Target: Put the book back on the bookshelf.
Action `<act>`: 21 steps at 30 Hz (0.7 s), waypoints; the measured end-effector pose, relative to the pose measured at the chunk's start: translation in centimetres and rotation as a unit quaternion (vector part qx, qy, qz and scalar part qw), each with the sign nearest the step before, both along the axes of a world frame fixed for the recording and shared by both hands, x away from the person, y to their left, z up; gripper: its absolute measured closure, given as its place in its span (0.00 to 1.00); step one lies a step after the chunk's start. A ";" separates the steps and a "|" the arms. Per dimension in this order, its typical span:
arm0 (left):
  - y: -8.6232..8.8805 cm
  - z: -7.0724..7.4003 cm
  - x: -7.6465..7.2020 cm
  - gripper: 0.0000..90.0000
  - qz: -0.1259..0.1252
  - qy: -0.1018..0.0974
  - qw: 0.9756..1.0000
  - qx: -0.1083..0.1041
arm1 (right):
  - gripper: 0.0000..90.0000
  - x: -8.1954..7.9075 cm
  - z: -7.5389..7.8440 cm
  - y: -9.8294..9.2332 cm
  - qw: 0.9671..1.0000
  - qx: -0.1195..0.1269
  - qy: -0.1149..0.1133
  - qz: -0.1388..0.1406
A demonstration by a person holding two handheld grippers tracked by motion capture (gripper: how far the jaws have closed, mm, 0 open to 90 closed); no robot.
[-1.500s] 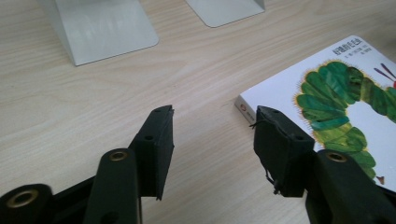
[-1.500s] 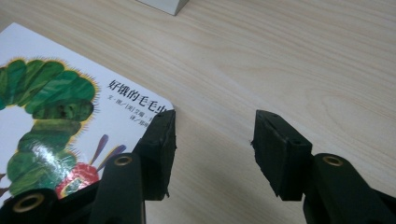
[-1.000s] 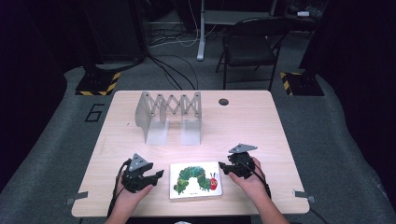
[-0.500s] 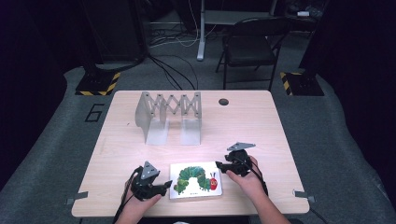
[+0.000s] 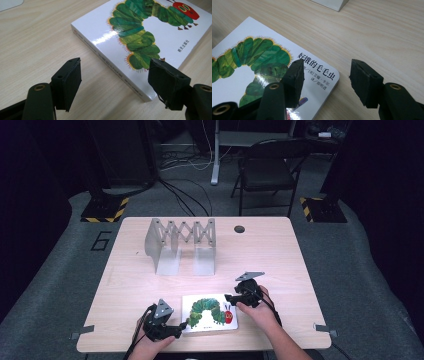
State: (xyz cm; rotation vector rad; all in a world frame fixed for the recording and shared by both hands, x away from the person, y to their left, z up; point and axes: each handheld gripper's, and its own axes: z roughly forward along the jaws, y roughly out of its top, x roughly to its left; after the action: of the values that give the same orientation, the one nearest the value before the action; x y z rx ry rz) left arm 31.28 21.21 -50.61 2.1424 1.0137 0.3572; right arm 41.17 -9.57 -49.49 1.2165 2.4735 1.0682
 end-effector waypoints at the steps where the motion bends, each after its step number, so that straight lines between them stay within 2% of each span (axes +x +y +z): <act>1: -0.1 -0.1 -0.1 0.29 0.000 0.001 1.000 0.001 | 0.50 0.0 0.0 0.2 1.000 -0.001 0.007 -0.002; 4: -0.3 -0.3 -0.3 0.28 -0.008 0.002 1.000 -0.003 | 0.49 0.2 -0.1 0.4 1.000 -0.003 0.011 0.007; 5: -0.4 -0.3 -0.4 0.27 -0.018 0.007 1.000 0.001 | 0.49 0.2 -0.1 0.6 1.000 -0.001 0.012 0.005; 8: -0.8 -0.5 -0.6 0.26 -0.022 0.002 1.000 -0.001 | 0.49 0.4 -0.3 0.8 1.000 -0.006 0.011 0.015; 11: -0.9 -0.5 -0.7 0.26 -0.020 0.007 1.000 -0.004 | 0.48 0.4 -0.3 0.8 1.000 -0.007 0.011 0.015; 13: -0.9 -0.5 -0.7 0.26 -0.024 0.001 1.000 -0.004 | 0.48 0.4 -0.4 0.8 1.000 -0.005 0.015 0.014; 18: -1.3 -0.7 -0.9 0.27 -0.032 0.010 0.999 -0.006 | 0.48 0.4 -0.4 0.7 1.000 0.001 0.022 0.009; 19: -1.3 -0.7 -0.9 0.27 -0.034 0.007 0.999 0.001 | 0.48 0.4 -0.4 0.7 1.000 0.001 0.025 0.008; 20: -1.3 -0.7 -0.9 0.27 -0.036 0.012 0.999 -0.001 | 0.48 0.5 -0.5 0.7 1.000 0.002 0.025 0.009; 21: -1.3 -0.7 -0.9 0.27 -0.035 0.007 0.999 0.002 | 0.48 0.5 -0.5 0.7 1.000 0.002 0.025 0.009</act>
State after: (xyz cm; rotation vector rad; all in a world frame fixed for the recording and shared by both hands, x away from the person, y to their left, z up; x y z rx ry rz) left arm 30.43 19.87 -51.35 2.1806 0.9439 0.3117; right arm 41.64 -8.87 -49.98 1.2408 2.5250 1.0595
